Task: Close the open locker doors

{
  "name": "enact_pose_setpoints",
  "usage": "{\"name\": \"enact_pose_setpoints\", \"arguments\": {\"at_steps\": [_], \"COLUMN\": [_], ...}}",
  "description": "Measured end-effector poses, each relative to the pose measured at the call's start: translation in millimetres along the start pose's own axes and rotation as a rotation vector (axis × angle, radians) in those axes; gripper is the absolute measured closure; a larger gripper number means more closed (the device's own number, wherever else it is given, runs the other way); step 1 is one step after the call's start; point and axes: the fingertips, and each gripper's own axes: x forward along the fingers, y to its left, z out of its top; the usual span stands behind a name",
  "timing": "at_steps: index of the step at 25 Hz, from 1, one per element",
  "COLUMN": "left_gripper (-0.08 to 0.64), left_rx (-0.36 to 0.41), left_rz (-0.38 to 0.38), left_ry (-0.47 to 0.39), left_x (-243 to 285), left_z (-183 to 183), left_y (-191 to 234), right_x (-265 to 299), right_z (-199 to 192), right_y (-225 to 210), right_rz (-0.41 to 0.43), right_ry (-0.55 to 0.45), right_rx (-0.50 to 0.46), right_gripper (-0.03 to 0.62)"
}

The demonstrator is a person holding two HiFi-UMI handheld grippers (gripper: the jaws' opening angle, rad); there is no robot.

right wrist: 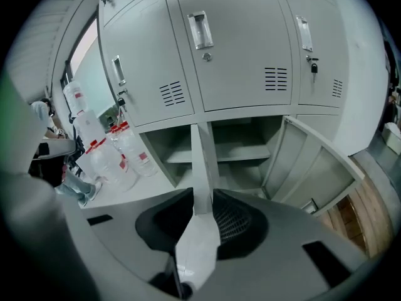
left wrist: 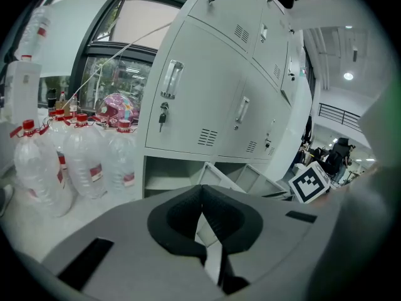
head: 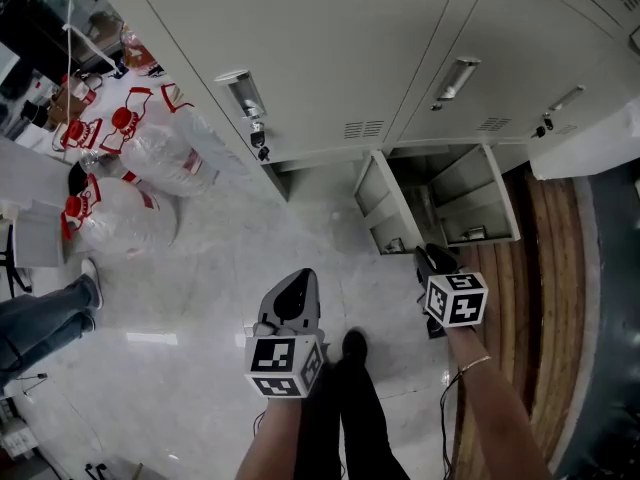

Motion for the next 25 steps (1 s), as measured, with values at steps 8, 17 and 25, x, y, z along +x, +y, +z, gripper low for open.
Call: {"name": "enact_pose_setpoints", "arguments": {"at_steps": [8,17,25], "left_gripper": [0.54,0.54,0.54], "left_rx": [-0.022,-0.054,-0.073], "left_rz": [0.032,0.071,0.109], "left_ry": [-0.019,-0.029,-0.044], "left_x": [-15.3,-28.2,-33.8], "left_z": [3.9,8.7,16.7], "left_y": [19.6,50.0,78.4], "right_x": [6.3,21.3,43.9], "right_z": [-5.2,-2.0,17.5], "right_y": [51.2,107.6,153.7], "right_rz": [0.059,0.119,0.179], "right_ry": [0.03,0.049,0.043], "right_rx": [-0.042,0.007,-0.051], "right_gripper": [0.491,0.476,0.512]}}
